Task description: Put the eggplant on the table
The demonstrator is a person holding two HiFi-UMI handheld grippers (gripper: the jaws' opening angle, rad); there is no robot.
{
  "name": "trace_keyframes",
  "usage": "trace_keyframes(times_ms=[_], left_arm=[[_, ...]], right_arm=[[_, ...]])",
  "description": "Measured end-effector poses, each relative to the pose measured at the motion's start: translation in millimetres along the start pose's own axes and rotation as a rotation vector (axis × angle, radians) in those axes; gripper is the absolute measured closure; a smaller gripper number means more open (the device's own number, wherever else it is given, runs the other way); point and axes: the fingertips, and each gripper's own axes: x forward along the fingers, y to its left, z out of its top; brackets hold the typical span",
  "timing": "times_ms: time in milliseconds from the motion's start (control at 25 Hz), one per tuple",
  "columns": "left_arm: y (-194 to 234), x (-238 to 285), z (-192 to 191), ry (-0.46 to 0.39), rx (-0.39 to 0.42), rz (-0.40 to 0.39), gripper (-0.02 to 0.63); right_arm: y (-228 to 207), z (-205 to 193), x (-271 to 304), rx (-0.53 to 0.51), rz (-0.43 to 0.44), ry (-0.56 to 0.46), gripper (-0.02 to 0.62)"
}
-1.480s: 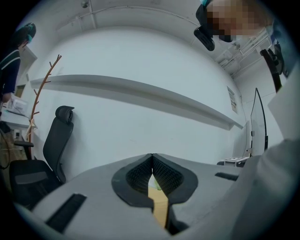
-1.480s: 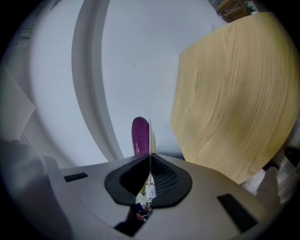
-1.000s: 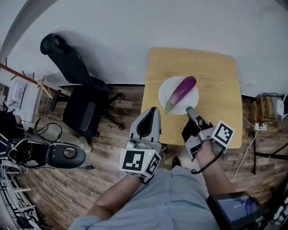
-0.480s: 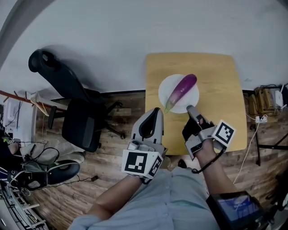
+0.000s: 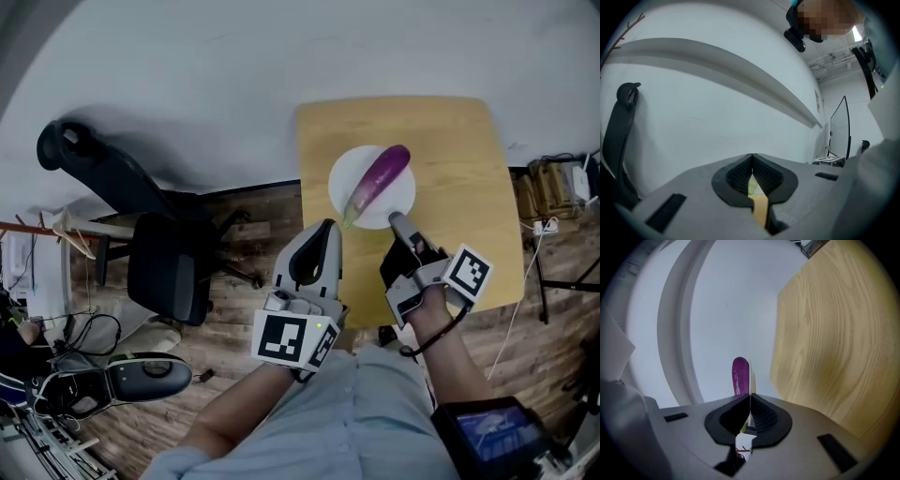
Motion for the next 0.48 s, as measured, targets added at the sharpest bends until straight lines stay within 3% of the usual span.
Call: trace_keyframes(times_ms=[320, 480], left_arm=[[1, 8, -10, 0.027, -0.012, -0.031, 0.600], [23, 15, -19, 0.048, -0.027, -0.035, 0.600]], right_arm=[[-14, 3, 1, -0.007, -0.021, -0.022, 0.588], [-25, -3, 20, -0.008, -0.035, -0.029, 0.588]])
